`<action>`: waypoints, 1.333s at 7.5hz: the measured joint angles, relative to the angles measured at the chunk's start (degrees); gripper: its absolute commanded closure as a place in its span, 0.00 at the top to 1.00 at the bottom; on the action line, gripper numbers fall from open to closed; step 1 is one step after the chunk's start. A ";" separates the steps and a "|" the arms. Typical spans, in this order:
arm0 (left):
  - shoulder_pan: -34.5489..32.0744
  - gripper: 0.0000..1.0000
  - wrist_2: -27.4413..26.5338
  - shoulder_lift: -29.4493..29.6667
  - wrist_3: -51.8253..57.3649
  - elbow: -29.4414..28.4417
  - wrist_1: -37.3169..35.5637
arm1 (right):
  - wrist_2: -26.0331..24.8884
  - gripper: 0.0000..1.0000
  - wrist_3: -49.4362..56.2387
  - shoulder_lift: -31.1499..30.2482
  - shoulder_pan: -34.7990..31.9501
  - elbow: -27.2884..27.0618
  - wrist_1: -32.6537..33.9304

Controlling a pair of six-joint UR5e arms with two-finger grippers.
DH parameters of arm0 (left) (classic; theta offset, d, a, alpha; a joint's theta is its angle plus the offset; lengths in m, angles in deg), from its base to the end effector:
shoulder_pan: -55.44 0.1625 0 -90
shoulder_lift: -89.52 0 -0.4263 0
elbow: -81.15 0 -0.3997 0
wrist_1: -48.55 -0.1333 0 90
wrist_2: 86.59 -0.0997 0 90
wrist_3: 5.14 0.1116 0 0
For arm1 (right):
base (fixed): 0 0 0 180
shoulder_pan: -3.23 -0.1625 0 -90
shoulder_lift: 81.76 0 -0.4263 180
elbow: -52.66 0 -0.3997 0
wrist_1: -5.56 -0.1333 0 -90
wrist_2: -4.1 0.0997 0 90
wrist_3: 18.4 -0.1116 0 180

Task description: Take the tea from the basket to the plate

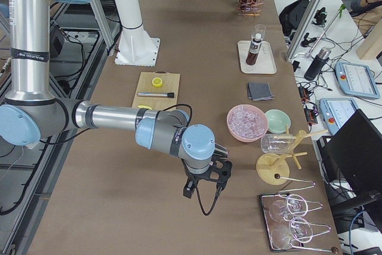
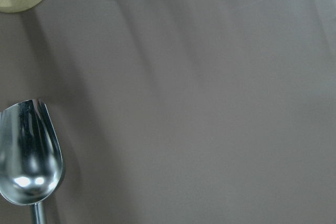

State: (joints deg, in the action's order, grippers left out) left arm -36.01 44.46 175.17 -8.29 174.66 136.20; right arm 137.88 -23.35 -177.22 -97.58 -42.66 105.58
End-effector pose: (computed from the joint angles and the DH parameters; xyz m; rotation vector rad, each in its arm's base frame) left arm -0.0717 -0.4605 0.6830 -0.0639 0.7157 -0.0967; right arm 0.1382 -0.4247 0.6847 -0.1300 -0.7732 0.3286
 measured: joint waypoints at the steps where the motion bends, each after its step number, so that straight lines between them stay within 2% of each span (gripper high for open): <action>1: -0.08 0.98 -0.18 -0.08 0.64 -0.21 -0.12 | 0.00 1.00 0.02 -0.13 0.00 0.09 0.00; 10: -0.14 0.98 0.23 0.06 0.96 0.00 0.25 | -0.41 1.00 0.33 -1.52 -1.06 -0.03 -0.09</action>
State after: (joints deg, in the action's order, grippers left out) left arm -36.15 44.69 175.23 -7.34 174.67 136.45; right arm 137.47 -23.02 -178.74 -98.64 -42.69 105.49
